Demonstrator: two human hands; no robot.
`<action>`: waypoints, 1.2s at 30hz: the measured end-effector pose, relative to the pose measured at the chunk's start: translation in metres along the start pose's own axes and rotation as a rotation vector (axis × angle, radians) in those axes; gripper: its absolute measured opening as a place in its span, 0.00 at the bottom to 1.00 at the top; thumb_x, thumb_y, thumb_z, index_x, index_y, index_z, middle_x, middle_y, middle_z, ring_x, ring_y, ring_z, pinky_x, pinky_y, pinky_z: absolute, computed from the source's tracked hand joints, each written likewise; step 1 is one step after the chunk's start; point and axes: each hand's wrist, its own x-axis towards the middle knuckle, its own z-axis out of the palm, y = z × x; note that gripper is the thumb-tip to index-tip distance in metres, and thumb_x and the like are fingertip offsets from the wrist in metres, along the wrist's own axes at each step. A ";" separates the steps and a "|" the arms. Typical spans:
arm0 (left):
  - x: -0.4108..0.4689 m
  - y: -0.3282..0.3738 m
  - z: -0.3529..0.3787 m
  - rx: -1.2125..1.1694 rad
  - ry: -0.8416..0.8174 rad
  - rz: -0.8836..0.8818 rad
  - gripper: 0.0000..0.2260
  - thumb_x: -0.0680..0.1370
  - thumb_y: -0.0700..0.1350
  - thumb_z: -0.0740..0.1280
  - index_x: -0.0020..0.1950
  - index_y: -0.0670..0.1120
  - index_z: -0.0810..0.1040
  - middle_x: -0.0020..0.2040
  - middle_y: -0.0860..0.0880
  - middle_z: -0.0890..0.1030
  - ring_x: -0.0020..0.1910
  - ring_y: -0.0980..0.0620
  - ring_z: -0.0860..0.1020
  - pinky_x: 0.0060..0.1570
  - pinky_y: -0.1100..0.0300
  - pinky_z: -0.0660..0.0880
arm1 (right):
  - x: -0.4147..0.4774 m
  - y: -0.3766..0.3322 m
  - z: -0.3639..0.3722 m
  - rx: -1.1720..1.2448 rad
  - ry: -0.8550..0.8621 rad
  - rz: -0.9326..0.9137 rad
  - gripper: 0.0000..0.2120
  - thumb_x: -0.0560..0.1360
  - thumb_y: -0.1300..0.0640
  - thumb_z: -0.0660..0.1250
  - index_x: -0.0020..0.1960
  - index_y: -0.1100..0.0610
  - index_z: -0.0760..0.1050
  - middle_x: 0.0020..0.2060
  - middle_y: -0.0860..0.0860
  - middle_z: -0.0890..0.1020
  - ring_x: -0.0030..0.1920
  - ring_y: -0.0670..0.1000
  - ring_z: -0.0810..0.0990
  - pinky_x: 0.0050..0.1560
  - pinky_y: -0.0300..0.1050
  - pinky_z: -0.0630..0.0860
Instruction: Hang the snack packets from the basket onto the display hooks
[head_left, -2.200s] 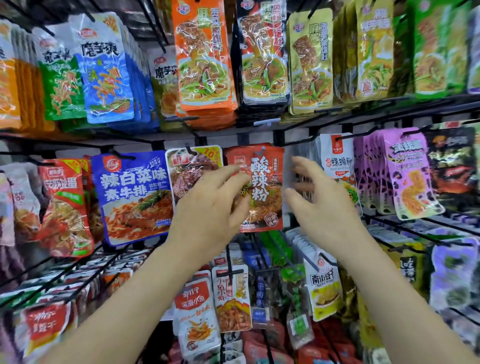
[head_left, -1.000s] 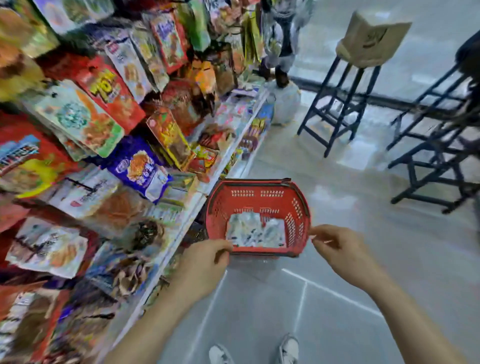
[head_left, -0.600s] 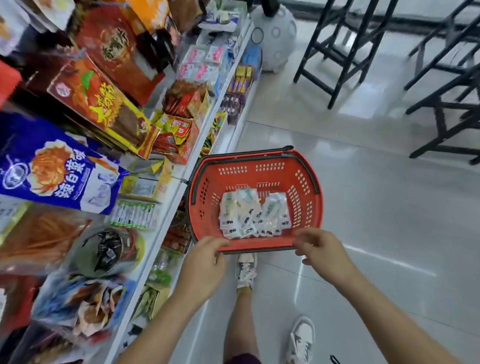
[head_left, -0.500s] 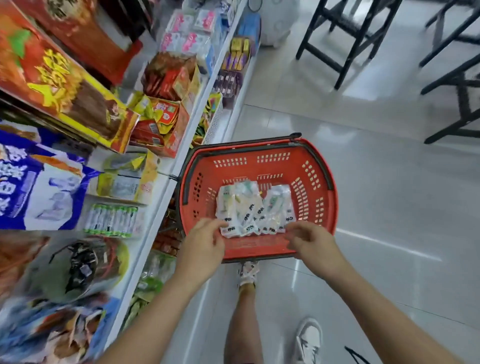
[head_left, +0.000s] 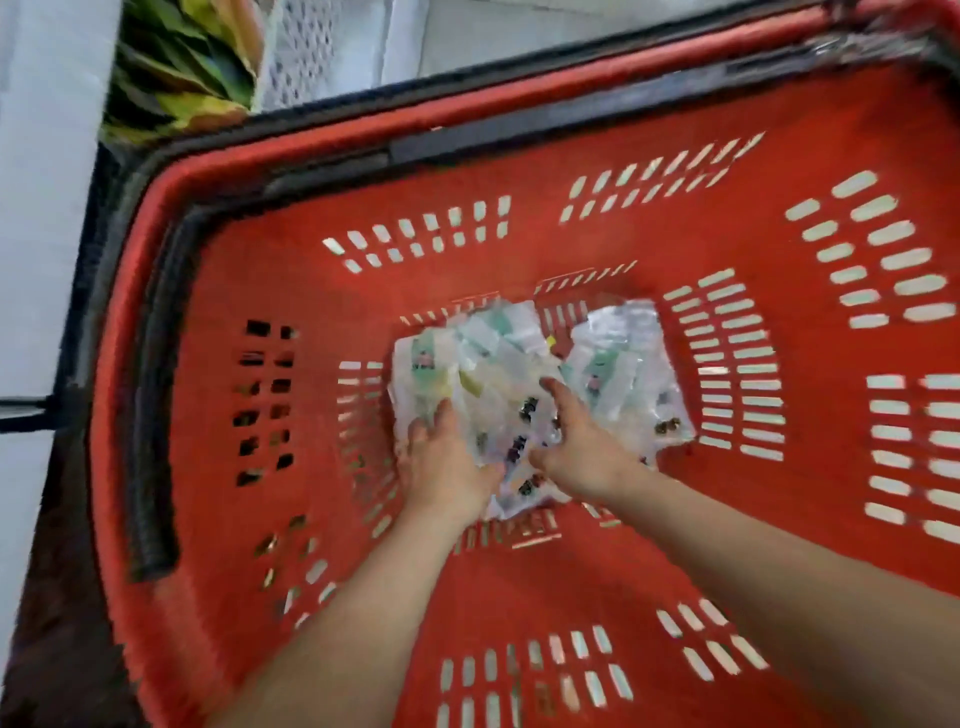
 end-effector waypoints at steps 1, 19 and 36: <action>0.013 -0.002 0.007 0.015 0.010 -0.012 0.42 0.73 0.61 0.69 0.78 0.49 0.50 0.72 0.40 0.63 0.68 0.37 0.67 0.66 0.49 0.66 | 0.016 0.003 0.004 -0.044 0.036 -0.010 0.39 0.74 0.61 0.67 0.78 0.54 0.50 0.75 0.57 0.61 0.62 0.56 0.73 0.65 0.46 0.70; 0.018 -0.006 0.005 -0.341 0.250 -0.209 0.23 0.70 0.40 0.69 0.65 0.48 0.73 0.54 0.43 0.82 0.54 0.38 0.79 0.51 0.50 0.76 | 0.026 0.038 -0.010 -0.145 0.205 0.013 0.05 0.74 0.59 0.66 0.50 0.54 0.78 0.41 0.57 0.83 0.47 0.63 0.80 0.44 0.51 0.77; -0.113 0.048 -0.084 -0.582 0.338 -0.053 0.24 0.69 0.47 0.77 0.62 0.50 0.75 0.51 0.56 0.80 0.50 0.52 0.77 0.45 0.60 0.71 | -0.132 -0.045 -0.080 0.557 0.294 0.058 0.06 0.70 0.68 0.68 0.37 0.63 0.73 0.33 0.60 0.81 0.32 0.58 0.81 0.35 0.53 0.82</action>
